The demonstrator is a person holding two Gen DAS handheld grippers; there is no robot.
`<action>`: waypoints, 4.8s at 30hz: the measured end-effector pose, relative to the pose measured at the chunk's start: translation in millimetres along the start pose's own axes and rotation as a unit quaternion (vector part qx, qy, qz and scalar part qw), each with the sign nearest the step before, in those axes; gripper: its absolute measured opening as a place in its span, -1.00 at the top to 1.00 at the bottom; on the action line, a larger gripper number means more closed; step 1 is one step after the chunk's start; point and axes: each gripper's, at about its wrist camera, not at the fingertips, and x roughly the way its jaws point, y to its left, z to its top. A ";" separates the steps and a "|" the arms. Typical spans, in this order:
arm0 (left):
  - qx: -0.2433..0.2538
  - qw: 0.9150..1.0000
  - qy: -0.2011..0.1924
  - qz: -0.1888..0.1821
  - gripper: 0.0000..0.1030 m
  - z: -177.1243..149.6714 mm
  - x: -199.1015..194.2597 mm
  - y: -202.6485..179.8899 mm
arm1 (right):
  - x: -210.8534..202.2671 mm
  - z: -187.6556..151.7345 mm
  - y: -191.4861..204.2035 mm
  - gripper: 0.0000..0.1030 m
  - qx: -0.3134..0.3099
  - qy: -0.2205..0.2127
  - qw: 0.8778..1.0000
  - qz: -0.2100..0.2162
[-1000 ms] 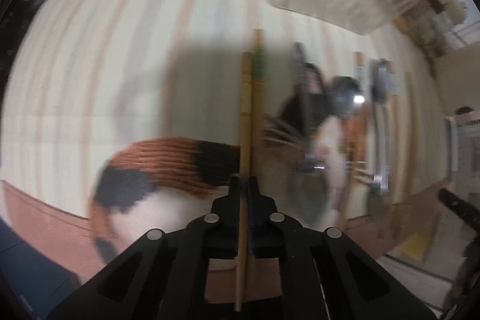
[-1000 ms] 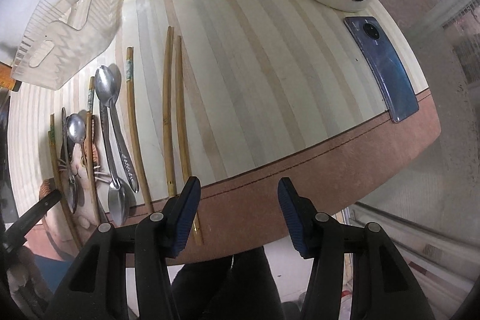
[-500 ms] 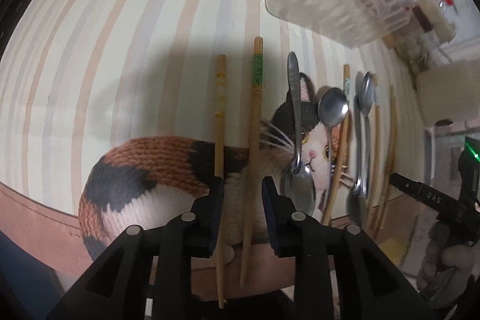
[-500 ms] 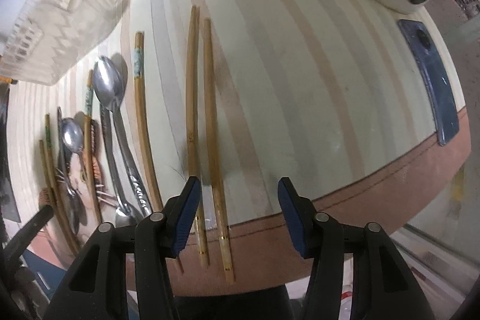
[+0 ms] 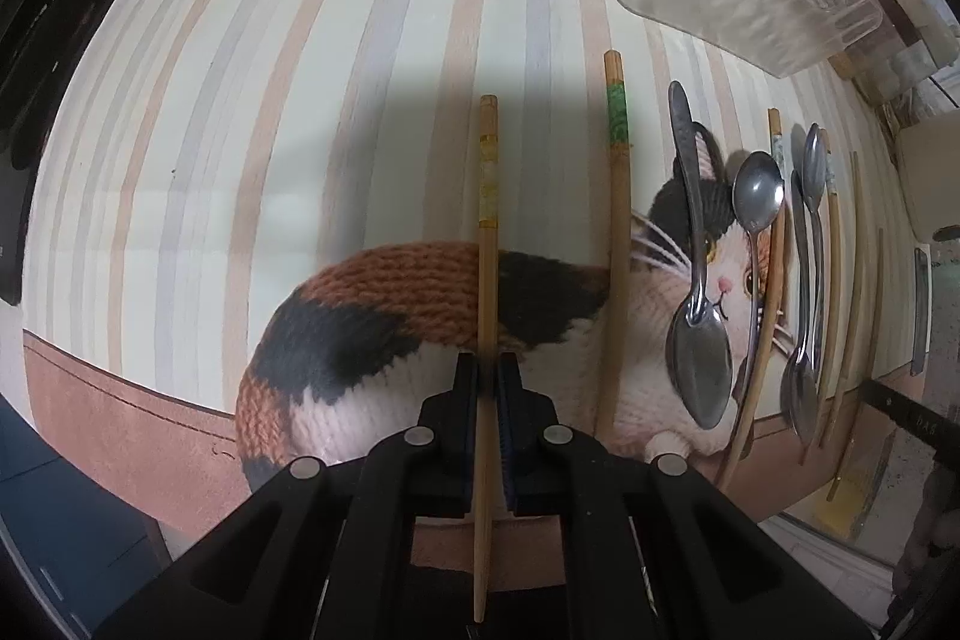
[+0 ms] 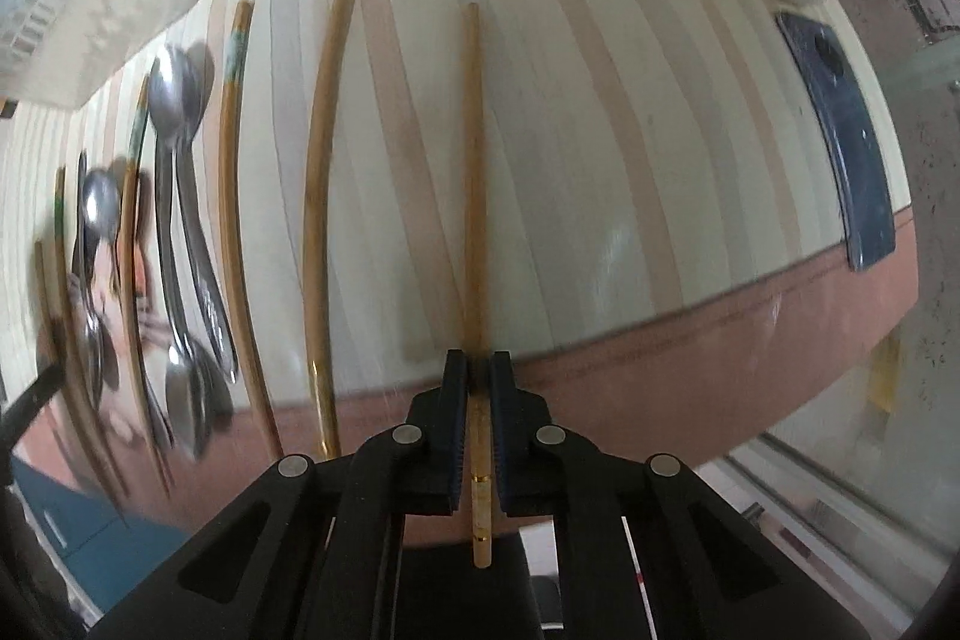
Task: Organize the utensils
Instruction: 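Lift both held chopsticks off the cat mat with both tools, then lower both chopsticks into the clear basket and open both tools, then grasp the green-banded chopstick with the left tool while the right tool grasps a plain chopstick, then carry both held chopsticks up to the clear basket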
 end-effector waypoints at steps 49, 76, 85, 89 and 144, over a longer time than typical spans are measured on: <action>0.043 0.988 -0.149 0.012 0.92 36.7 -131.5 -17.9 | -143.8 45.0 47.2 0.87 0.023 -0.115 0.992 0.043; -0.003 0.996 -0.060 -0.072 0.85 273.7 -99.9 -108.0 | -131.0 291.3 186.4 0.76 -0.093 -0.066 0.978 0.175; -0.020 0.988 -0.151 0.022 -0.46 215.7 -127.2 -84.4 | -145.7 248.9 151.3 -0.19 -0.090 -0.117 0.980 0.133; -0.017 0.979 -0.195 0.051 -1.00 182.0 -136.6 -71.9 | -154.3 212.7 123.3 -0.34 -0.071 -0.147 0.979 0.120; -0.003 0.997 -0.012 0.071 0.91 15.0 13.6 -23.9 | -13.1 24.6 57.0 0.86 -0.066 0.000 0.998 -0.010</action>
